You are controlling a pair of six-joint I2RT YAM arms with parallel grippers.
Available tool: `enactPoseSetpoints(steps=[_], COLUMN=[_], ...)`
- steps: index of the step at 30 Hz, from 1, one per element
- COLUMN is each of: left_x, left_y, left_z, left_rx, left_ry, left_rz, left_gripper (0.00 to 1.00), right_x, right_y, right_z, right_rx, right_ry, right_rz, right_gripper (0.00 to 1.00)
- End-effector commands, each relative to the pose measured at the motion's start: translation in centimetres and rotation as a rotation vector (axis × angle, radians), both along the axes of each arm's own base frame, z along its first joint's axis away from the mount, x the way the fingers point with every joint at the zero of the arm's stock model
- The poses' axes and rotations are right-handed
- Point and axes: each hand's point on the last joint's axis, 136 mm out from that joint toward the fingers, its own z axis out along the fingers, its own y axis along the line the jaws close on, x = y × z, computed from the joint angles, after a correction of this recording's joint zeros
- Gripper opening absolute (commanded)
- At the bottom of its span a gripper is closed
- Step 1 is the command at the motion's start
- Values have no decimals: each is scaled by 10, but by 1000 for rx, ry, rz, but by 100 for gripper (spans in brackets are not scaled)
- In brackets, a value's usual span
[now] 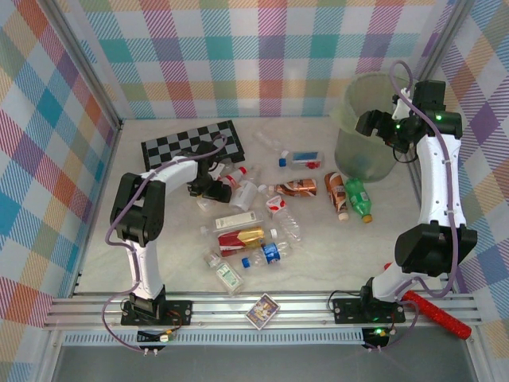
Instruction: Put the plastic bottles in the bin
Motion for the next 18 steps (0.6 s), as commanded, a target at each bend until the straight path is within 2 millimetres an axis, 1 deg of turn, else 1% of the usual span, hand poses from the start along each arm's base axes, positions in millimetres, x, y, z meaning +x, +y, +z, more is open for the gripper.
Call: enactPoseSetpoints(steps=[1, 3, 5, 10, 15, 18], left_x=[1, 2, 1, 3, 7, 8], left_y=[5, 1, -5, -14, -20, -28], left_z=[4, 13, 24, 55, 86, 109], left_rx=[32, 23, 18, -12, -52, -110], left_ry=[-1, -26, -51, -109, -177, -231], left_rz=[-9, -38, -79, -117, -116, -110], left_gripper=[77, 75, 70, 64, 59, 59], right_x=[-4, -3, -3, -5, -13, -20], right_y=[1, 1, 1, 7, 19, 32], right_z=[14, 14, 15, 25, 40, 55], right_rx=[13, 11, 11, 44, 94, 118], right_ry=[-45, -48, -53, -77, -113, -158], right_rz=[1, -1, -1, 8, 37, 66], right_gripper=[93, 93, 93, 93, 93, 93])
